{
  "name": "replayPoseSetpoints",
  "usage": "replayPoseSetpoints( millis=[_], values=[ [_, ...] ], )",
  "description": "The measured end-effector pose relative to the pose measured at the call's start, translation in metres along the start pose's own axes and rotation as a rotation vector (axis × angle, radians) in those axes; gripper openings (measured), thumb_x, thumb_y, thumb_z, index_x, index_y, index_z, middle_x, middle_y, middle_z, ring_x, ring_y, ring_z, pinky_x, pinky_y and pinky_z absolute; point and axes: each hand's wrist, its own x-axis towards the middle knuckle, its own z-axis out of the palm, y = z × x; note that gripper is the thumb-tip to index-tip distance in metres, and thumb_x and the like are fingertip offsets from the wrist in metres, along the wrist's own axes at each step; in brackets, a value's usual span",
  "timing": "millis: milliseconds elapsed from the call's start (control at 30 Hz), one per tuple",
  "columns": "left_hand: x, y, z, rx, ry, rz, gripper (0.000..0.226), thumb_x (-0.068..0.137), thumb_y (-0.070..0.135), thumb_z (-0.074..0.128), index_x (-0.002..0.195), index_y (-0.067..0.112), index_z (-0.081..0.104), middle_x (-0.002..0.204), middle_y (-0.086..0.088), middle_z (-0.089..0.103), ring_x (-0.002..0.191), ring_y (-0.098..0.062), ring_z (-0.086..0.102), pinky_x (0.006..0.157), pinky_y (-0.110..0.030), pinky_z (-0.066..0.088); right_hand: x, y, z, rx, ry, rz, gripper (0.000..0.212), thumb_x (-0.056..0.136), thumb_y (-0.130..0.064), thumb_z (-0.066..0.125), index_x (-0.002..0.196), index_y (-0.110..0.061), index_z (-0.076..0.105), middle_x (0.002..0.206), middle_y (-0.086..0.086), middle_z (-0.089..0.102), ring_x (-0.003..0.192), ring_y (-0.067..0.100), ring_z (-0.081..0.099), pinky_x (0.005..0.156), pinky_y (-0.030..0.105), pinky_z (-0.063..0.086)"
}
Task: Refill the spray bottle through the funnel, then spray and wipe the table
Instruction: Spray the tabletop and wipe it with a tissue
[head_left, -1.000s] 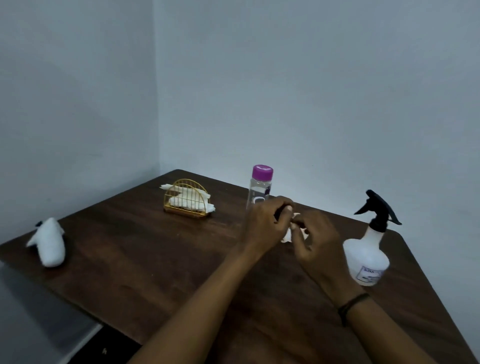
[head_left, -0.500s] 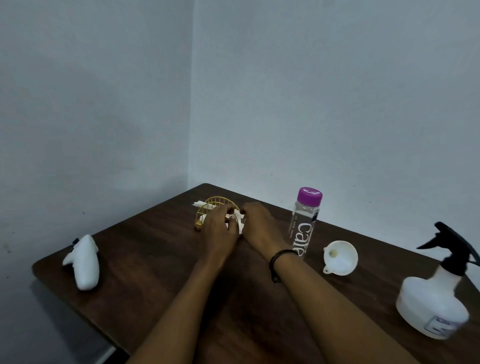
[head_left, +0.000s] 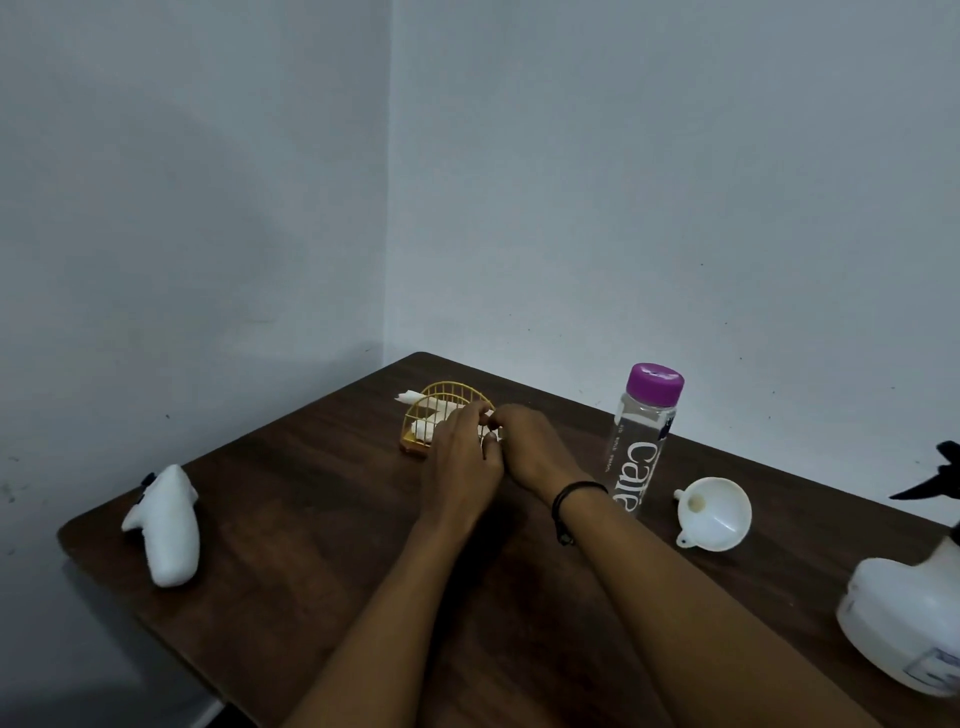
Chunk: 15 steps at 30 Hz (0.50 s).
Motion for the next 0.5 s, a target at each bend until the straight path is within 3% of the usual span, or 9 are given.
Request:
replayPoseSetpoints(
  millis=[167,333,433,500],
  values=[
    [-0.002,0.002,-0.004,-0.009,-0.005,-0.026,0.039,0.09,0.016,0.054,0.13,0.015,0.057,0.124,-0.002,0.064,0.116,-0.021,0.058,0.092,-0.045,0.053,-0.002,-0.001,0.002,-0.001,0.012,0.007,0.018,0.086,-0.006,0.054,0.092,-0.01,0.07,0.095,0.01,0.068,0.09,0.028,0.065,0.072,0.038,0.052],
    [0.0,0.002,-0.007,-0.06,0.033,-0.059,0.046,0.086,0.019,0.052,0.131,0.014,0.054,0.123,-0.005,0.064,0.112,-0.023,0.059,0.093,-0.045,0.052,-0.004,-0.009,-0.006,-0.078,0.225,-0.014,0.009,0.084,-0.005,0.054,0.083,-0.005,0.063,0.091,0.016,0.065,0.086,0.033,0.06,0.062,0.032,0.037],
    [0.001,0.005,-0.008,-0.1,0.085,-0.063,0.045,0.088,0.008,0.058,0.133,0.013,0.053,0.127,-0.006,0.061,0.113,-0.023,0.058,0.097,-0.04,0.049,-0.008,-0.017,-0.019,-0.112,0.382,-0.073,0.007,0.082,0.0,0.057,0.082,-0.003,0.063,0.089,0.016,0.065,0.083,0.034,0.059,0.065,0.034,0.039],
    [0.0,0.008,-0.009,-0.129,0.127,-0.062,0.047,0.086,0.003,0.061,0.133,0.009,0.053,0.127,-0.008,0.06,0.113,-0.02,0.055,0.095,-0.028,0.044,-0.01,-0.022,-0.027,-0.138,0.438,-0.098,0.008,0.079,0.003,0.06,0.084,-0.002,0.065,0.088,0.015,0.066,0.082,0.034,0.059,0.063,0.033,0.042]
  ],
)
